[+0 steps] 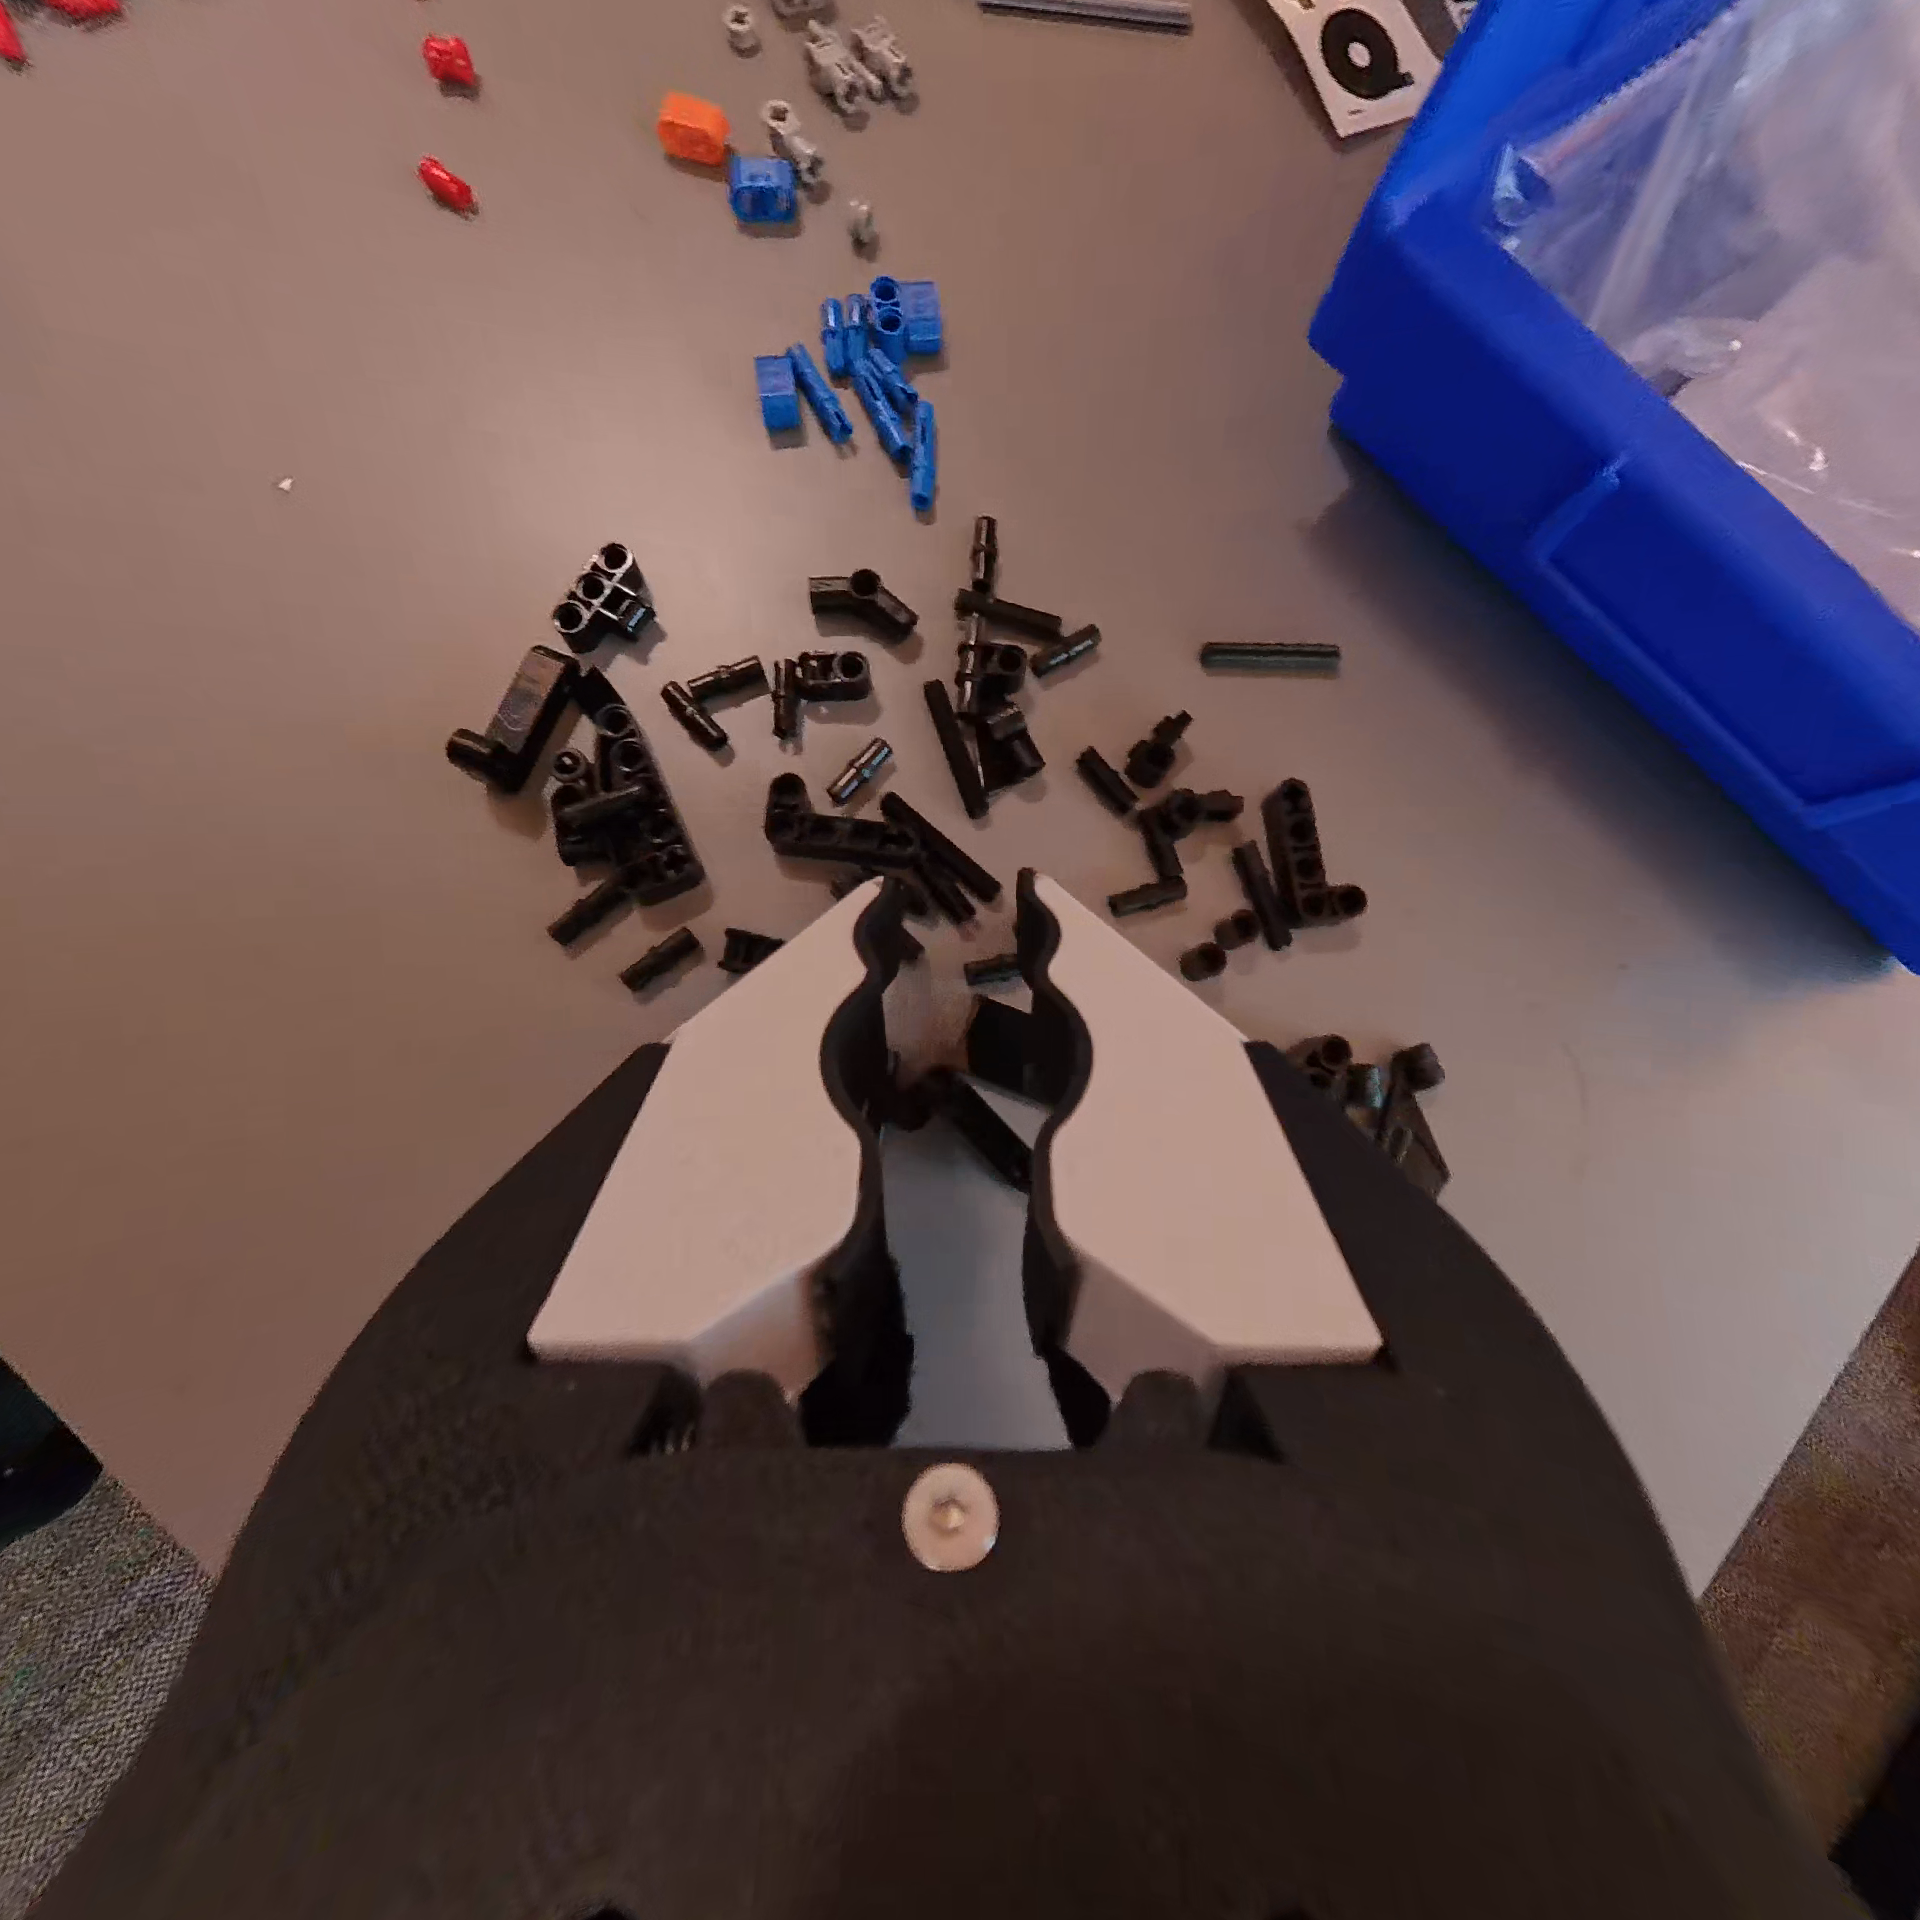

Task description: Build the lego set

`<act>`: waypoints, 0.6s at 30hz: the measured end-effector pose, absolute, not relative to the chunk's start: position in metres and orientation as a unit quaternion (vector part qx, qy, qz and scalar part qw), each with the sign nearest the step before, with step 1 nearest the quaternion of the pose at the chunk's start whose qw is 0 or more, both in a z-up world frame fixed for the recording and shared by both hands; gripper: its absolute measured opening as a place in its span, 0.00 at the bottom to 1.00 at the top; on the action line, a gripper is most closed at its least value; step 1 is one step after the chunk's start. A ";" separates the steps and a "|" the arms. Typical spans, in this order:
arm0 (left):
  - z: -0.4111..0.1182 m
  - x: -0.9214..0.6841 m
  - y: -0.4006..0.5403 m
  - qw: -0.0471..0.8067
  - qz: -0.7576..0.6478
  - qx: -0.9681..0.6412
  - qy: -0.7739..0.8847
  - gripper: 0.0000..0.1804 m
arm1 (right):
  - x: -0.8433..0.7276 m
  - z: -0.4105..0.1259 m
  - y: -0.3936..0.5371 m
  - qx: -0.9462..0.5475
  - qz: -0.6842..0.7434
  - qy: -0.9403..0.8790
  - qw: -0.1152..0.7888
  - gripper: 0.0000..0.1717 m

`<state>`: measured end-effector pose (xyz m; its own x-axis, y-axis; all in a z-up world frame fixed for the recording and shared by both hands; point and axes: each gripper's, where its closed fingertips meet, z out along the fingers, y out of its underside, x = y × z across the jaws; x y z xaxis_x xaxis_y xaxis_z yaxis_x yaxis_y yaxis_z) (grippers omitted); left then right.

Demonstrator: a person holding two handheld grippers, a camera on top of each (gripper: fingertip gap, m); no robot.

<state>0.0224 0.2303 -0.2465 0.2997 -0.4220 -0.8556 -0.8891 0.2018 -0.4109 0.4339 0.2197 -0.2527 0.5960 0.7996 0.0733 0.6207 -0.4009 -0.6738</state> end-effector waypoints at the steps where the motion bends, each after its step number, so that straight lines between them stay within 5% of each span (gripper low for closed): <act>1: -0.247 0.022 0.230 0.545 0.214 -0.594 0.552 0.00 | 0.431 -0.253 0.219 -0.825 0.134 -0.433 0.338 0.11; 18: -0.247 0.022 0.230 0.543 0.215 -0.595 0.553 0.00 | 0.398 -0.264 0.203 -0.799 0.162 -0.496 0.300 0.10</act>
